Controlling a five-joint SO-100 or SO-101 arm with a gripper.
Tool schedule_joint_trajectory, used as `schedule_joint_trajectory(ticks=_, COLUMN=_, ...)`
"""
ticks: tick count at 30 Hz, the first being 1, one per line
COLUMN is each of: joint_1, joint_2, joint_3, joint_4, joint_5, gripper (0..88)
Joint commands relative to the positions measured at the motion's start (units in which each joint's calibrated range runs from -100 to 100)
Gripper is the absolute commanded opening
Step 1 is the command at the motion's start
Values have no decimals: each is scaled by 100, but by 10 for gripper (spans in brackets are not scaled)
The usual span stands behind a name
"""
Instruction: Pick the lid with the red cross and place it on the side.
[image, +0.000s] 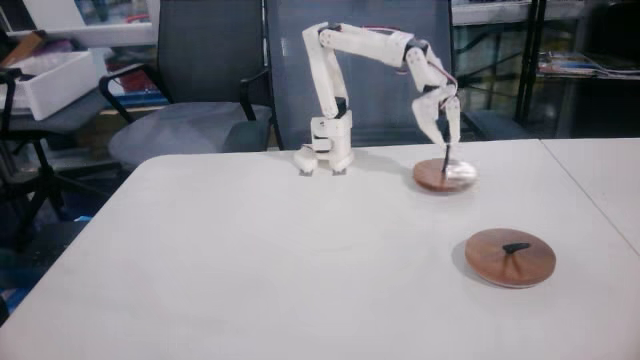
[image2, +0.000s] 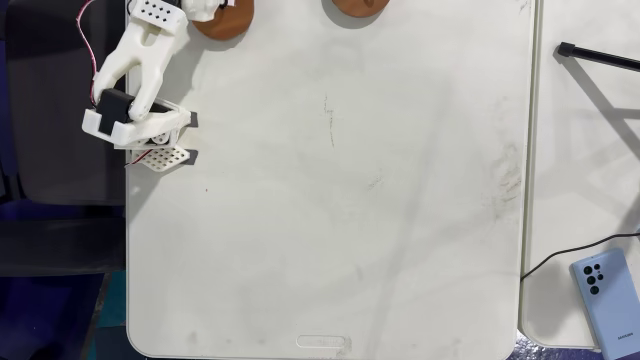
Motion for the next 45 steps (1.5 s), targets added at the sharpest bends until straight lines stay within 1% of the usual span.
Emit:
schedule_joint_trajectory(ticks=1, joint_1=-3, joint_2=-126, joint_3=673, joint_4=-691, joint_5=-29, gripper=0)
schedule_joint_trajectory(ticks=5, joint_1=34, joint_2=-126, joint_3=990, joint_4=-1075, joint_5=-29, gripper=1)
schedule_joint_trajectory(ticks=14, joint_1=49, joint_2=-186, joint_3=963, joint_4=-1058, joint_5=-24, gripper=1)
schedule_joint_trajectory(ticks=23, joint_1=34, joint_2=-1396, joint_3=963, joint_4=-879, joint_5=-19, gripper=1)
schedule_joint_trajectory(ticks=27, joint_1=12, joint_2=-1404, joint_3=1008, joint_4=-742, joint_5=-24, gripper=1)
schedule_joint_trajectory(ticks=45, joint_1=-3, joint_2=-1404, joint_3=1071, joint_4=-759, joint_5=-19, gripper=9)
